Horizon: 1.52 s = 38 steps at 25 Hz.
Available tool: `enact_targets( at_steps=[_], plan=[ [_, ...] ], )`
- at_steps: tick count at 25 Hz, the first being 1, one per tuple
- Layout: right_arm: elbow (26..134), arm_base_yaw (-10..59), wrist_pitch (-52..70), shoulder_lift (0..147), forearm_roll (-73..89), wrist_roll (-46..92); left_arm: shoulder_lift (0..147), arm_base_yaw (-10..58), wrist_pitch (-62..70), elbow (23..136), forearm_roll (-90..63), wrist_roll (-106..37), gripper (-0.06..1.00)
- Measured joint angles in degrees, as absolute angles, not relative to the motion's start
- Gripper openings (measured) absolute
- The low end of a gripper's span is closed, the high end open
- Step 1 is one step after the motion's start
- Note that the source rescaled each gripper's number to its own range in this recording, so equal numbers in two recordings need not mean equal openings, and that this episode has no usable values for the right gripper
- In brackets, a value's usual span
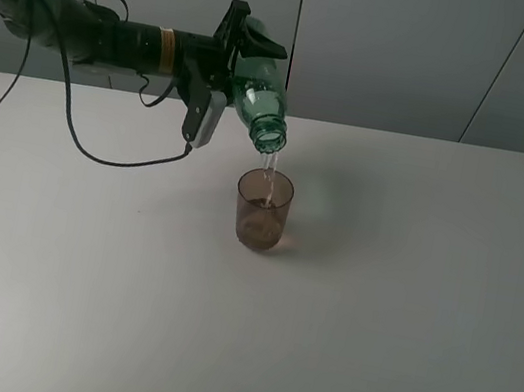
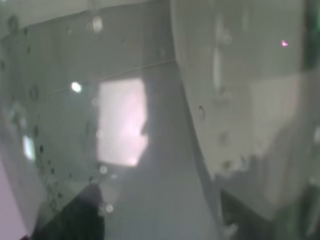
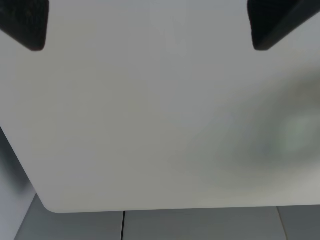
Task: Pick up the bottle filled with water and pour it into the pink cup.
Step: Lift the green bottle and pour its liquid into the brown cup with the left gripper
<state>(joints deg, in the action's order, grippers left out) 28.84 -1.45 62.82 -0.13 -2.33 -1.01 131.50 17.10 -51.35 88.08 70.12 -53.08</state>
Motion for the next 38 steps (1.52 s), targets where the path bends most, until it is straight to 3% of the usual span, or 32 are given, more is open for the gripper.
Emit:
enact_targets(
  at_steps=[38],
  plan=[
    [28.8,-1.5,62.8,-0.1,-2.3,-1.0,130.4,19.1,-47.9,88.1,73.6,-58.5,0.0]
  ],
)
